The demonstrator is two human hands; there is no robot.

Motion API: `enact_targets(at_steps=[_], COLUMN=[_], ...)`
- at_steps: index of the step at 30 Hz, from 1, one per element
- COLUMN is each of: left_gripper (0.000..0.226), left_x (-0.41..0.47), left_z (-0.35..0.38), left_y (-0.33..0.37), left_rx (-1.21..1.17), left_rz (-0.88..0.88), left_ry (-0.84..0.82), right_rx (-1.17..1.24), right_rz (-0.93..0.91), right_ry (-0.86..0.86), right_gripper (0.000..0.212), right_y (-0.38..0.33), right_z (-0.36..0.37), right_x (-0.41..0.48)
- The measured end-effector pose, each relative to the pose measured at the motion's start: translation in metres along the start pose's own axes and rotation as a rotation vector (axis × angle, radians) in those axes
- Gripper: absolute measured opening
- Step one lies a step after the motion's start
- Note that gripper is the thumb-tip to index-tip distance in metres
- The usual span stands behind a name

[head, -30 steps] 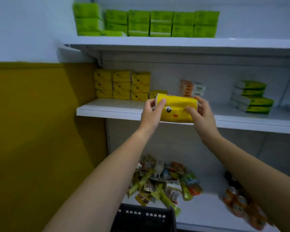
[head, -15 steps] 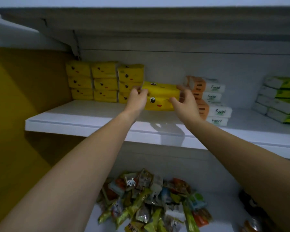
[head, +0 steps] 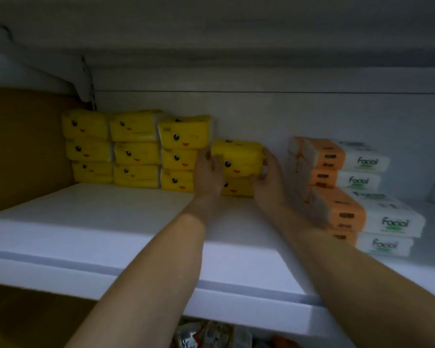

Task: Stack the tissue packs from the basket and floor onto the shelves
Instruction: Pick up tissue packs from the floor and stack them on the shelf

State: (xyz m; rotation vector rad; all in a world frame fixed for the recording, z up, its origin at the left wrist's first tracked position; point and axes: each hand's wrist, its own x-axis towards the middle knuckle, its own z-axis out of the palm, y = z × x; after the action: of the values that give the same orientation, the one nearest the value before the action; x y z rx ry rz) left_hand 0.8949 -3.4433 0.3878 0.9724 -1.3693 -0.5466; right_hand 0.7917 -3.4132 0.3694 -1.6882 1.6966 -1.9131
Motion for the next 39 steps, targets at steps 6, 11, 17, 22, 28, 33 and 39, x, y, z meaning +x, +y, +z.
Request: enact_targets(at_steps=[6, 11, 17, 22, 28, 33, 39], left_gripper=[0.027, 0.034, 0.042, 0.038, 0.042, 0.044, 0.046], left_x=[0.003, 0.001, -0.007, -0.040, -0.098, -0.176, -0.304], left_z=[0.001, 0.006, -0.004, -0.032, -0.088, -0.109, -0.071], left_y=[-0.003, -0.014, -0.012, 0.012, 0.046, 0.087, 0.109], left_rx=[0.206, 0.451, 0.696, 0.708, 0.708, 0.686, 0.576], left_rz=[0.176, 0.154, 0.220, 0.258, 0.294, 0.370, 0.602], left_ry=[0.053, -0.234, -0.288, -0.320, -0.454, -0.533, -0.804], right_rx=[-0.063, -0.202, -0.417, -0.536, -0.599, -0.693, -0.783], right_rz=[0.059, 0.069, -0.013, -0.142, -0.233, -0.236, -0.057], right_ry=[0.076, -0.161, -0.344, -0.424, -0.481, -0.491, -0.450], right_gripper=[0.042, 0.047, 0.057, 0.047, 0.049, 0.048, 0.050], right_y=[0.014, 0.009, -0.004, -0.038, -0.085, -0.103, -0.078], right_z=[-0.010, -0.007, -0.010, -0.036, -0.100, -0.174, -0.278], right_x=[0.014, 0.007, -0.012, -0.055, -0.128, -0.202, -0.304])
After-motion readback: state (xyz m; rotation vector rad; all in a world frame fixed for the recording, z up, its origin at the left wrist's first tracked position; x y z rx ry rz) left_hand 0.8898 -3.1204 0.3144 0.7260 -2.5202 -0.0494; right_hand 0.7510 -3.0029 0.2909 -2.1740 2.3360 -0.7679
